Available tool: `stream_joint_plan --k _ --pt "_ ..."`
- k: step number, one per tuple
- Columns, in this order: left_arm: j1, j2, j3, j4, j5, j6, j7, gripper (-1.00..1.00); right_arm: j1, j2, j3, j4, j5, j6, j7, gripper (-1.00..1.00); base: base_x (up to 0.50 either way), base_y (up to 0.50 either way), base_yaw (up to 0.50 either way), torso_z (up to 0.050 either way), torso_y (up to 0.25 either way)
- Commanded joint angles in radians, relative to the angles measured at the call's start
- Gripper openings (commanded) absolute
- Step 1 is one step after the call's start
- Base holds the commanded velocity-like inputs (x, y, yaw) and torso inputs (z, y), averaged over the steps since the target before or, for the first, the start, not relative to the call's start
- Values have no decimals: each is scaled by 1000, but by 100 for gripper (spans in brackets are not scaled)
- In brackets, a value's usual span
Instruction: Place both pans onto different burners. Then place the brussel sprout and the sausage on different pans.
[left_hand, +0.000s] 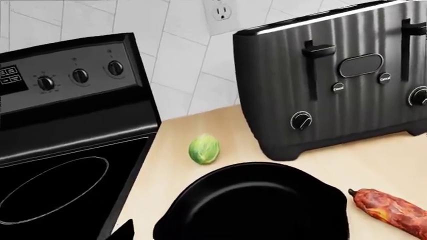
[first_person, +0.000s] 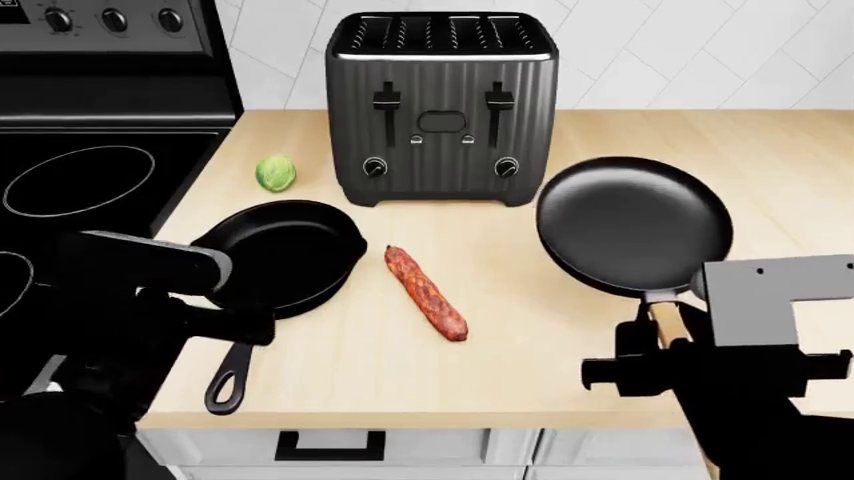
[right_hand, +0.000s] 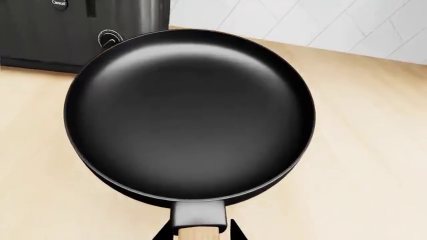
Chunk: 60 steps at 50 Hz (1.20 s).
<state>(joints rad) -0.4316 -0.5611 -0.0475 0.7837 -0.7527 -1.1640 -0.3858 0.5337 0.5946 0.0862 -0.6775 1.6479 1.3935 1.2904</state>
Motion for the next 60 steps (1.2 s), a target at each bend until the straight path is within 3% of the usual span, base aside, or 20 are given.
stream_joint_plan --k 1,4,10,13,18,32,41,60 --pt "-124 75 -45 -45 -140 -265 -110 100 27 22 35 -30 15 3 40 -100 0 0 0 0 0" --pt "-139 113 -93 -38 -201 -386 -172 100 19 19 34 -31 -4 -1 21 -100 0 0 0 0 3" --pt "-135 67 -118 -112 -631 -400 -548 100 6 13 34 -31 -60 -10 -37 -100 0 0 0 3 2" --pt "-110 32 -66 -121 -907 -374 -799 100 -23 11 34 -35 -130 -20 -106 -100 0 0 0 0 3" --pt "-106 1 -12 -115 -1003 -333 -895 100 -35 13 28 -35 -165 -32 -139 -100 0 0 0 0 2" --pt "-116 -3 29 -173 -977 -287 -897 100 -46 24 20 -42 -170 -49 -145 -100 0 0 0 1 1" --pt "-97 24 33 -254 -849 -261 -773 100 -58 30 12 -42 -195 -62 -165 -100 0 0 0 1 2" --pt "-126 50 92 -343 -743 -210 -659 100 -77 35 -6 -37 -232 -87 -191 -100 0 0 0 1 2"
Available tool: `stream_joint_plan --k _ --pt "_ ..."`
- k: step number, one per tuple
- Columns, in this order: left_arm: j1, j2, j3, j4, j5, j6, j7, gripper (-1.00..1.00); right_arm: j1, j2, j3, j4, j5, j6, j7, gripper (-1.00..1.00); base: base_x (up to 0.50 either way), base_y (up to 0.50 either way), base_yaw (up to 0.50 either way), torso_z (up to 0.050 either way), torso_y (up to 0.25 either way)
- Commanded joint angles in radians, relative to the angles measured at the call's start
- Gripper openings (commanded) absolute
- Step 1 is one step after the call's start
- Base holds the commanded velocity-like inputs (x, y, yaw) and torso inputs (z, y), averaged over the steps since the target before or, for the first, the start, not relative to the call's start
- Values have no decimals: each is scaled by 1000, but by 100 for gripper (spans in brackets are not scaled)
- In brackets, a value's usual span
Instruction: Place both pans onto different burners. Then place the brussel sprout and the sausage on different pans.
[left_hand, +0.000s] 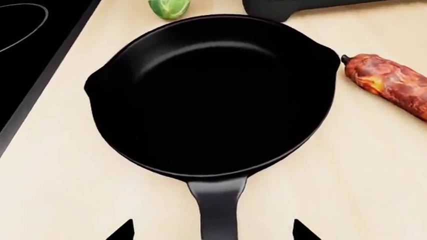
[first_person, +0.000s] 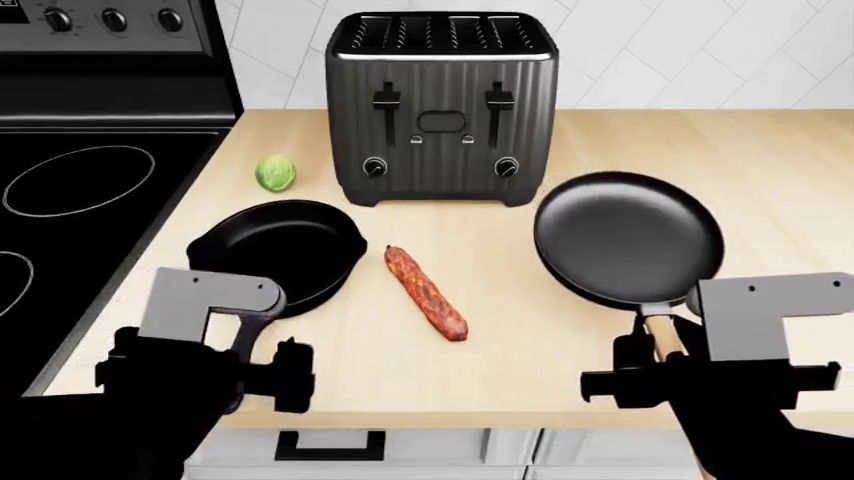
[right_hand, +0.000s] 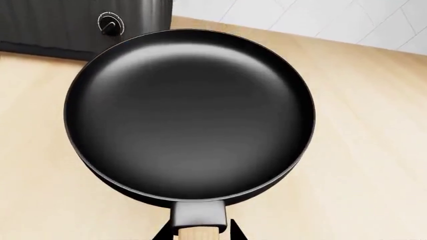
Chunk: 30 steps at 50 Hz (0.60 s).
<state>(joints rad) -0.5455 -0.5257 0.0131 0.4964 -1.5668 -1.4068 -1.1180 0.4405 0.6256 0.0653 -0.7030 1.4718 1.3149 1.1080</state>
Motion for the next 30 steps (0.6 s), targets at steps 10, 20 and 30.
stream_joint_plan --k 10,20,30 --pt "-34 31 74 -137 159 71 140 100 4 6 4 -1 -89 -27 -35 -100 0 0 0 1 2" --pt "15 17 89 -165 216 120 199 100 12 11 4 -2 -67 -29 -17 -100 2 0 0 0 0" --pt "43 7 89 -127 243 164 234 -100 3 14 -4 0 -82 -43 -30 -100 2 0 0 0 0"
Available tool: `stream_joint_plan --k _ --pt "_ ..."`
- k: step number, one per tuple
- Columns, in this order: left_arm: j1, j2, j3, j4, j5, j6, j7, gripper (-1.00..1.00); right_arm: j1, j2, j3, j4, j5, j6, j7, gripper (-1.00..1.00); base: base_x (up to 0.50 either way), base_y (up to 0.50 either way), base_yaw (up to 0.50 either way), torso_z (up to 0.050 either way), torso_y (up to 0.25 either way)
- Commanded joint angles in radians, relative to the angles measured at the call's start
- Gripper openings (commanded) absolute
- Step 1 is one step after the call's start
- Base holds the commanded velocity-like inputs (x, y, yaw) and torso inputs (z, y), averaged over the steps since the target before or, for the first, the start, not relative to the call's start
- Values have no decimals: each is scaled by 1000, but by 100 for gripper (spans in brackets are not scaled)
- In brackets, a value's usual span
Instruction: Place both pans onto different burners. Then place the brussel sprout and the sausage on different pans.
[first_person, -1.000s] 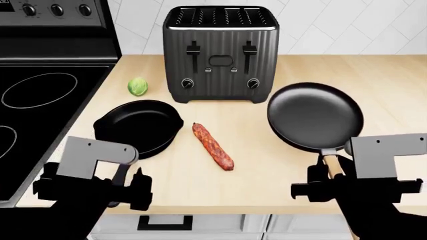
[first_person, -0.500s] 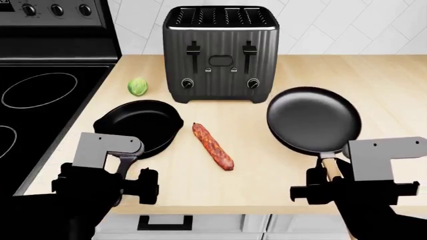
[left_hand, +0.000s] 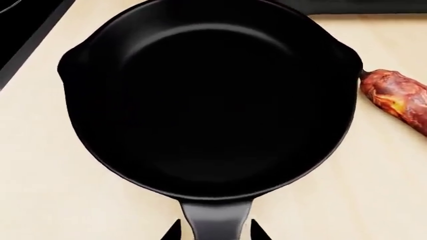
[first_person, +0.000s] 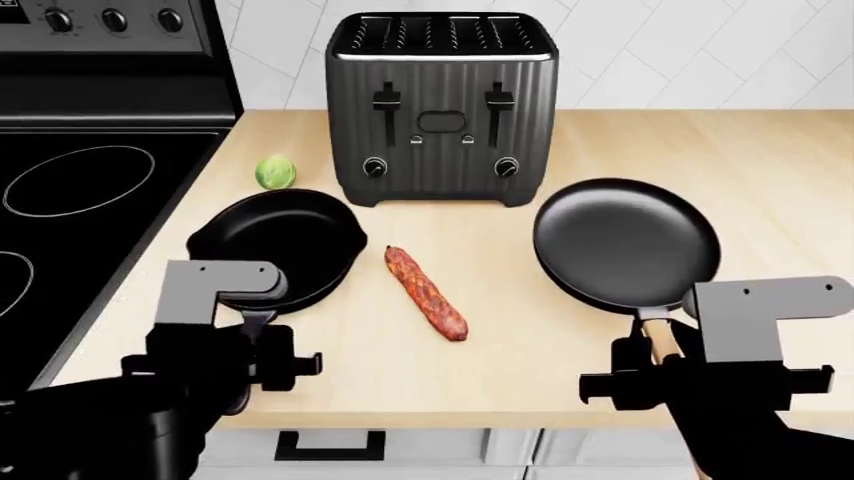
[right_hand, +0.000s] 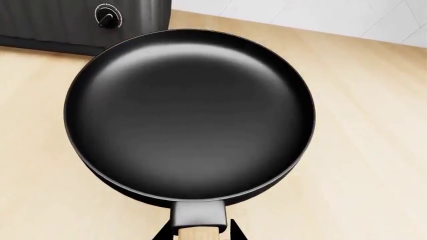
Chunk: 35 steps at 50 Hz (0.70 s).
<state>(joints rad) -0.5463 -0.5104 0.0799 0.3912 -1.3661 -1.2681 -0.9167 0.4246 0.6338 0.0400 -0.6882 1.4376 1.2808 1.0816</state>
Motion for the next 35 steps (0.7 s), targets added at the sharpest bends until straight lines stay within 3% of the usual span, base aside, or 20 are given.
stream_joint_plan --k 1,9,22,30,35 --pt "44 -9 22 -21 43 27 33 -100 18 6 21 -14 -50 -10 -5 -100 0 0 0 0 0" --pt "33 -25 3 21 28 35 14 -100 15 8 17 -14 -53 -18 -7 -100 0 0 0 0 0" --pt "-34 -106 -100 206 -273 6 -205 -100 10 11 11 -27 -78 -44 -40 -100 0 0 0 1 3" --pt "-50 -138 -99 250 -343 10 -259 -100 16 9 -5 -26 -81 -44 -40 -100 0 0 0 1 3" --pt "-44 -145 -99 262 -347 12 -261 -100 14 11 -11 -23 -79 -43 -36 -100 -500 103 0 2 4"
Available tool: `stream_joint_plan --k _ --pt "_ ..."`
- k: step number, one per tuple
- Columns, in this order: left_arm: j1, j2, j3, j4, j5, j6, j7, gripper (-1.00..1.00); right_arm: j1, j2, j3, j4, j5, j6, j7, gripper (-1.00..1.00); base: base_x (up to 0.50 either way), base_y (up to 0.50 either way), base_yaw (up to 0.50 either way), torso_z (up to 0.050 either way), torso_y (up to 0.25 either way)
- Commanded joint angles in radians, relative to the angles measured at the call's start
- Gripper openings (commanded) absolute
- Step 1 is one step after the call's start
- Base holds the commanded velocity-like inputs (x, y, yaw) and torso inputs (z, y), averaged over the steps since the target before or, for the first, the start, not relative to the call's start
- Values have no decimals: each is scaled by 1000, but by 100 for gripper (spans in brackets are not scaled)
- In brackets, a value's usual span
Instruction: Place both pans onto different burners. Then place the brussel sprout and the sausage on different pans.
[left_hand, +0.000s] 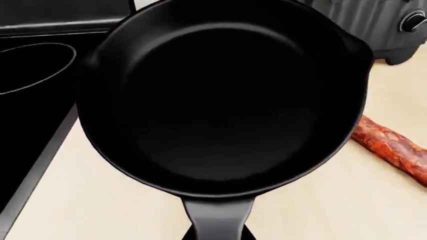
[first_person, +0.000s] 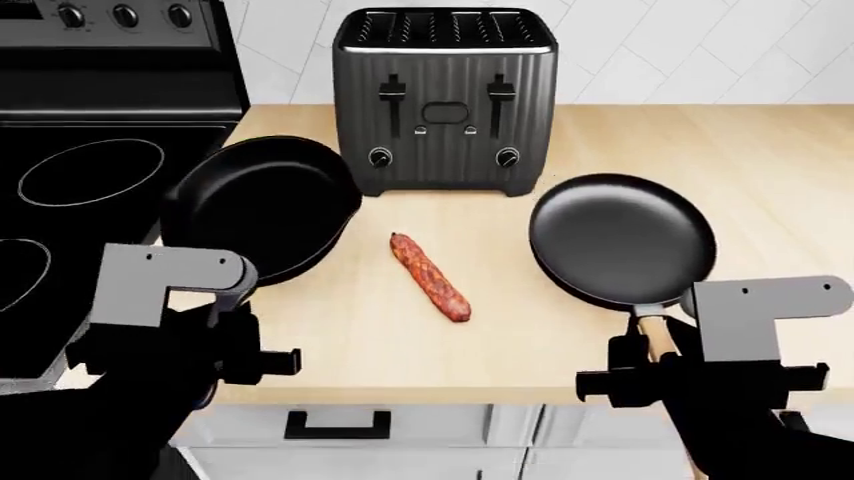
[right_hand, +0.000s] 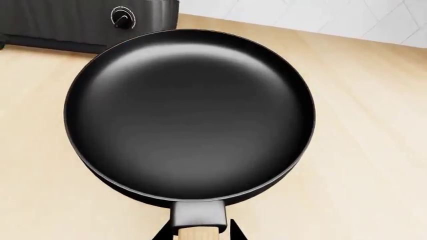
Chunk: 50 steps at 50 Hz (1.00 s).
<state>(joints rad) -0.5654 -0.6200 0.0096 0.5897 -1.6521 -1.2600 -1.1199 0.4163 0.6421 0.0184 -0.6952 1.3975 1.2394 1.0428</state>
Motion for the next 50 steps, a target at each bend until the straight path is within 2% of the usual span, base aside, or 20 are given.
stream_joint_plan --k 1,4,13,34,39,50 --pt "-23 -37 -28 65 -60 4 -56 -100 22 3 10 -16 -39 -2 2 -100 -500 113 0 0 0" --pt "-20 -40 -29 67 -58 6 -54 -100 22 4 8 -18 -45 -8 -6 -100 -500 112 0 0 4" --pt "-21 -55 -36 68 -59 14 -51 -100 36 9 17 -38 -35 -22 -5 -100 0 0 0 2 2" --pt "-23 -68 -29 63 -37 24 -30 -100 67 12 -11 -39 0 -12 14 -100 0 500 0 1 4" --pt "-60 -81 -9 43 -93 28 -73 -100 63 11 -16 -37 -9 -18 7 -100 0 500 0 2 4" --pt "-56 -87 -6 37 -83 34 -64 -100 55 13 -22 -31 -23 -30 -5 -100 0 500 0 1 4"
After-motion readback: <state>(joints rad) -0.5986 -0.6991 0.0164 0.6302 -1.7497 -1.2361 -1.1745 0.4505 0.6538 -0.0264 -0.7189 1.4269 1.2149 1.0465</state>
